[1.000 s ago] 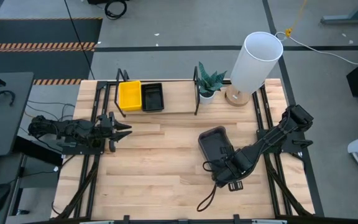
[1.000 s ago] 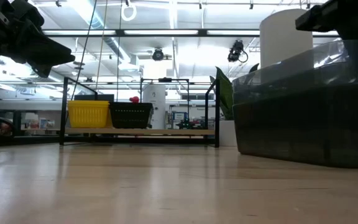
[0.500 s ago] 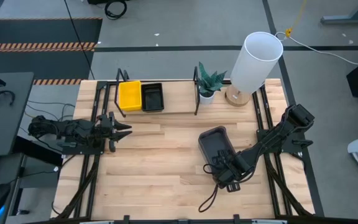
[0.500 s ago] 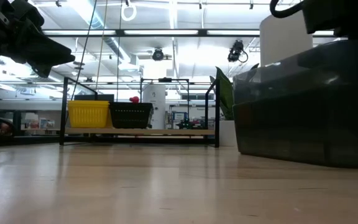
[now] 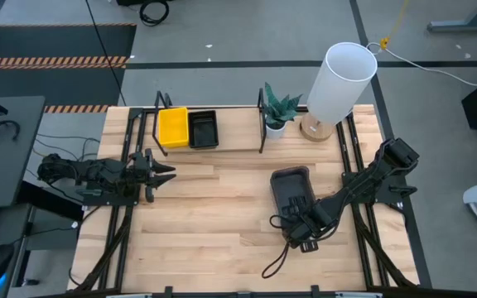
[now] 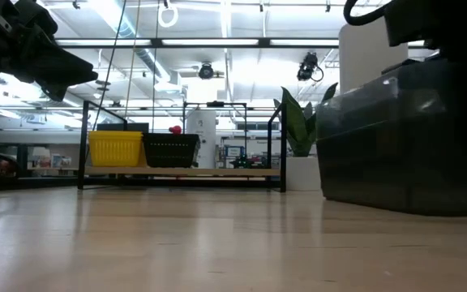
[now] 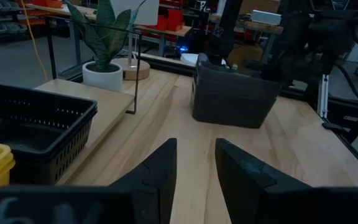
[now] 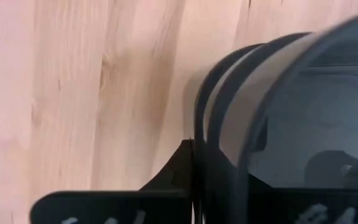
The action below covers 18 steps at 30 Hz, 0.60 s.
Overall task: Stack baskets on shelf by color
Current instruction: Put the black transparent bins on the shelf
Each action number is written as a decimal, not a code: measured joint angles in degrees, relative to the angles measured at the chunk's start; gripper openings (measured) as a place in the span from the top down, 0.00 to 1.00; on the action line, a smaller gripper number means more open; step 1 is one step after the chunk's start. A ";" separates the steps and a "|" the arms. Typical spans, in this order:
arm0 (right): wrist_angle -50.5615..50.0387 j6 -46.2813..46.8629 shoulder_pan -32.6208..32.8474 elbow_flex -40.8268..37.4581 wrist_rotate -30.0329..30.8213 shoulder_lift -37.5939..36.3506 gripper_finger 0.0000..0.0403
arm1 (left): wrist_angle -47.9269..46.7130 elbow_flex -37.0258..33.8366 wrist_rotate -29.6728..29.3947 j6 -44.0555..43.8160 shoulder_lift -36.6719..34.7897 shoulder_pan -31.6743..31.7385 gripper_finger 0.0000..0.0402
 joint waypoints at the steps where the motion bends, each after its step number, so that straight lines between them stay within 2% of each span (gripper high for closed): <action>1: -0.04 0.04 0.10 0.00 0.37 0.04 0.96 | 0.02 0.00 0.00 -0.02 0.00 0.02 0.71; 9: -3.12 -1.95 0.09 3.42 0.71 0.61 0.97 | 0.04 0.00 0.00 0.00 0.00 0.00 0.71; 18: -2.29 -2.80 -0.54 6.32 1.31 0.49 0.97 | 0.00 -0.02 0.00 0.00 0.00 0.02 0.71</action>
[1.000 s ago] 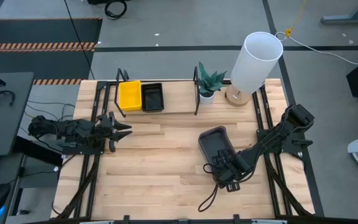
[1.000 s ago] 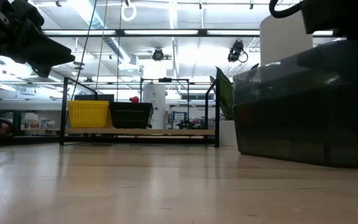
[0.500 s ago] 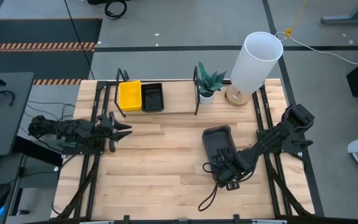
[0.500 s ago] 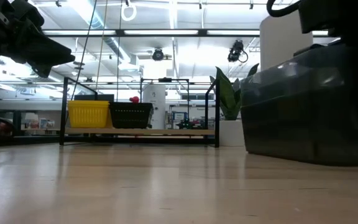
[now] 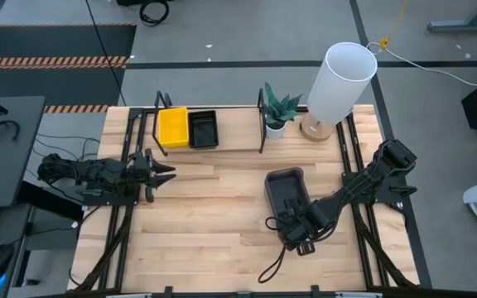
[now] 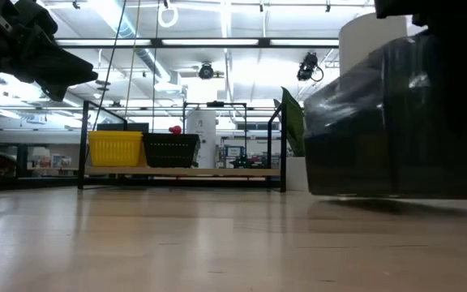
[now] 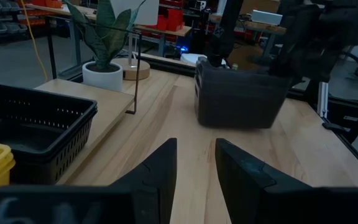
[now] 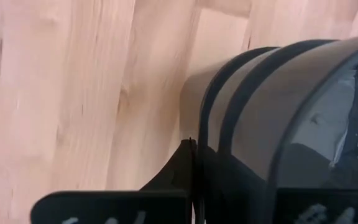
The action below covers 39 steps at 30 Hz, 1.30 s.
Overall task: Stack baskets on shelf by color
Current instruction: Put the black transparent bins on the shelf
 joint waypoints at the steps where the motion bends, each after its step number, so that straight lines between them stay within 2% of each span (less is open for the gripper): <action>1: 0.19 -0.30 -0.13 0.19 0.22 -0.06 0.97 | 0.02 0.00 0.00 -0.02 0.00 0.00 0.71; 13: 4.65 -6.54 -3.79 4.34 2.45 -0.16 0.97 | 0.00 0.00 0.00 -0.02 0.00 0.00 0.71; 22: 4.22 -12.07 -6.79 9.19 8.23 1.40 0.97 | -0.01 0.00 0.00 0.00 0.00 -0.01 0.71; 30: 0.12 -22.17 -11.18 22.24 7.87 11.54 0.97 | 0.04 -0.02 -0.02 0.00 0.00 -0.01 0.71; 39: -11.22 -23.49 -17.30 38.34 8.15 20.63 0.97 | -0.01 -0.02 0.00 0.00 0.00 -0.02 0.71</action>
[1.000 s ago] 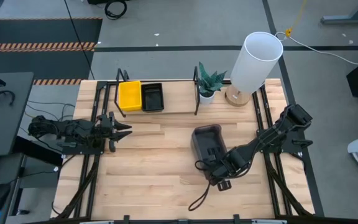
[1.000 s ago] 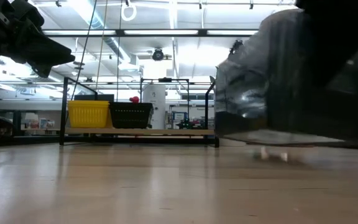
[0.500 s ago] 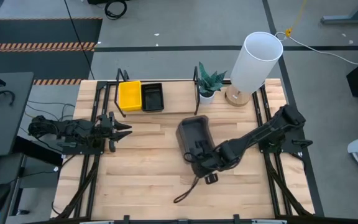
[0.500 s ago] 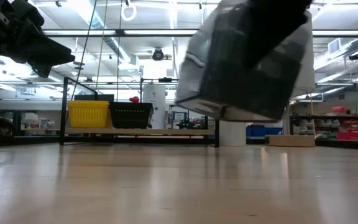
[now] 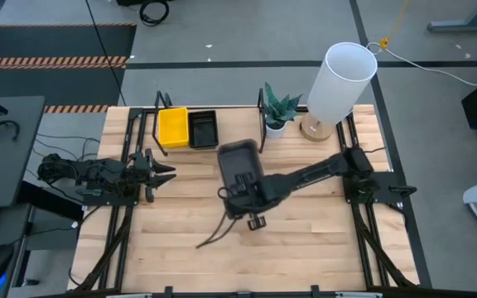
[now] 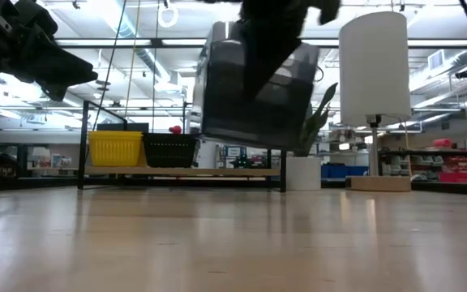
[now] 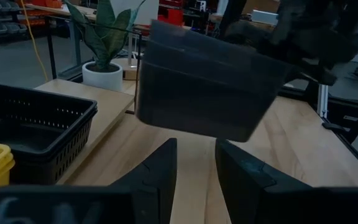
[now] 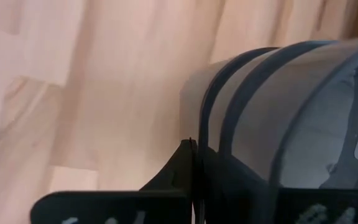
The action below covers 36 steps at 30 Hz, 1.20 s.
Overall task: Stack baskets on shelf by color
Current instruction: Put the black transparent bins on the shelf
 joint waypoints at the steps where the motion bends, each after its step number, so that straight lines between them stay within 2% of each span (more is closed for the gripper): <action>1: -0.53 -0.46 -0.63 1.10 0.00 0.63 0.97 | 0.03 0.00 0.00 -0.01 0.00 0.01 0.71; 13: -4.49 -4.40 -8.50 2.86 -0.38 1.62 0.97 | 0.04 0.00 0.00 0.00 0.00 0.00 0.71; 26: -4.11 -10.84 -14.24 2.86 -0.87 1.60 0.97 | 0.01 0.00 0.00 0.00 0.00 0.02 0.71; 36: -1.08 -15.37 -19.63 2.86 -4.85 1.53 0.97 | 0.01 0.00 0.00 -0.02 0.00 0.02 0.71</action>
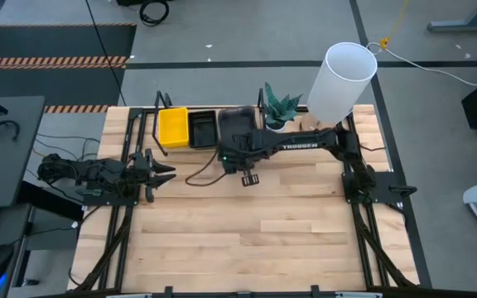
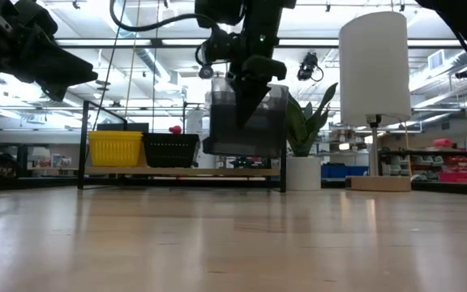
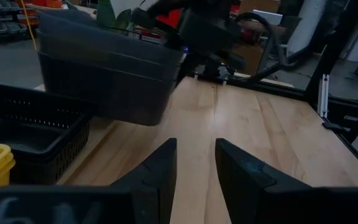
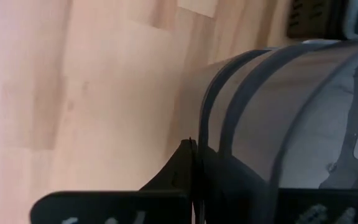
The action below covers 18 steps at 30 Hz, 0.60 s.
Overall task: Stack baskets on shelf by color
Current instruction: Put the black transparent bins on the shelf
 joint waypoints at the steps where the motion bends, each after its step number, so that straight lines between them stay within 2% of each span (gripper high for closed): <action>1: 0.10 -0.49 -0.46 0.00 0.00 0.00 0.97 | 0.00 0.00 0.00 0.02 0.00 0.00 0.71; 18: 4.24 -3.56 -7.95 0.00 -3.31 -0.02 0.97 | 0.00 0.00 0.00 0.02 0.00 -0.01 0.71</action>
